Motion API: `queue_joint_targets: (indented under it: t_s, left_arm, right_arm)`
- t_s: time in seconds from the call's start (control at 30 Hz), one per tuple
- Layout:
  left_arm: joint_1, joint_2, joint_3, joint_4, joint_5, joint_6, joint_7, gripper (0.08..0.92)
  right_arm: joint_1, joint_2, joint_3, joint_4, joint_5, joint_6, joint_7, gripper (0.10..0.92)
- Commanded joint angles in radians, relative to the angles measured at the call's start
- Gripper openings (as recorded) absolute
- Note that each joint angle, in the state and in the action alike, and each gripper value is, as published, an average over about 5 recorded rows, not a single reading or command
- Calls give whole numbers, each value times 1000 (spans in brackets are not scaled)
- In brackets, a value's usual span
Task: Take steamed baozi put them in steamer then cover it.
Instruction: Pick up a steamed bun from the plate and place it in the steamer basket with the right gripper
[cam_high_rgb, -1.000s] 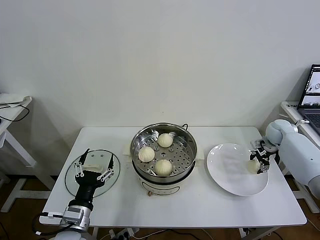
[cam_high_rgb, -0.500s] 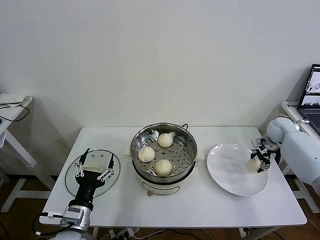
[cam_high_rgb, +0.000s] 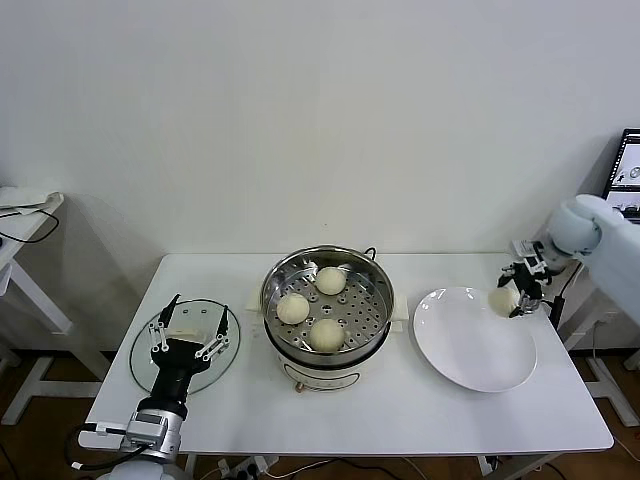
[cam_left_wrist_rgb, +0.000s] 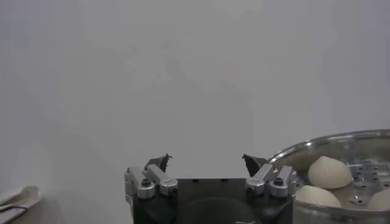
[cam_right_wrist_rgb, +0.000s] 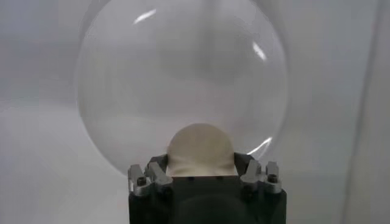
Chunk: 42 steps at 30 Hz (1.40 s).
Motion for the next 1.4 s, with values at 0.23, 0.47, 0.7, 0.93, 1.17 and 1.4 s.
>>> queue_joint_targets:
  t_s: [0.23, 0.47, 0.7, 0.93, 1.17, 1.4]
  left_arm:
    - [2, 17, -11, -6, -18, -9, 4, 823]
    - [-9, 29, -16, -13, -39, -6, 6, 823]
    - [-19, 33, -21, -9, -46, -4, 6, 823]
    - [-27, 38, -37, 7, -50, -4, 7, 823]
    - [-34, 39, -44, 23, -51, -4, 7, 823]
    - [-41, 39, -45, 36, -51, -3, 7, 823]
  right_arm:
    - [586, 3, -575, 410, 526, -331, 98, 715]
    - [744, 153, -680, 448, 686, -400, 140, 717]
    - [684, 337, -652, 369, 726, -431, 171, 713]
    - [541, 459, -579, 244, 676, -432, 174, 717]
    - [431, 503, -536, 167, 595, -422, 158, 716]
    - [356, 503, -511, 148, 538, -414, 149, 713]
